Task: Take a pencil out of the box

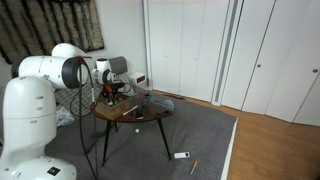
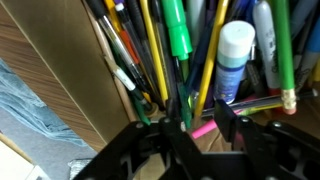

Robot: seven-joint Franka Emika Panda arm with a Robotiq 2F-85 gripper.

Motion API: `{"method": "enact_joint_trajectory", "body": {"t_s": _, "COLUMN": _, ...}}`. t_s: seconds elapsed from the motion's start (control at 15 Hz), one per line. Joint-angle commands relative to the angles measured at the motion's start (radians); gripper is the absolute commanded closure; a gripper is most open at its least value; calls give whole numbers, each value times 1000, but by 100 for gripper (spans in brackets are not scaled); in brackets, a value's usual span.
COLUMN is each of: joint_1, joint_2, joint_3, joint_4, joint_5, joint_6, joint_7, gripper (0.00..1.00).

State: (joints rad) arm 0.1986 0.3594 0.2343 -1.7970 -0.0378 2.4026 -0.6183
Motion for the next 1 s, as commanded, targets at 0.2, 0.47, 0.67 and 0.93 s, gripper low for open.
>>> {"method": "enact_joint_trajectory", "body": {"t_s": 0.2, "joint_1": -26, "joint_2": 41, "joint_3": 29, "joint_4": 38, "joint_5": 16, "joint_6": 16, "joint_7": -25, "gripper": 75}}
{"method": "enact_joint_trajectory", "body": {"t_s": 0.47, "joint_1": -35, "joint_2": 39, "joint_3": 45, "joint_4": 47, "joint_5": 35, "joint_6": -3, "joint_7": -30, "gripper": 100}}
{"method": "enact_joint_trajectory", "body": {"t_s": 0.67, "joint_1": -43, "joint_2": 5, "joint_3": 54, "joint_4": 39, "joint_5": 55, "joint_6": -14, "joint_7": -23, "gripper": 98}}
{"method": "enact_joint_trajectory", "body": {"t_s": 0.93, "joint_1": -55, "joint_2": -69, "joint_3": 51, "joint_4": 18, "joint_5": 64, "joint_6": -9, "joint_7": -18, "gripper": 98}}
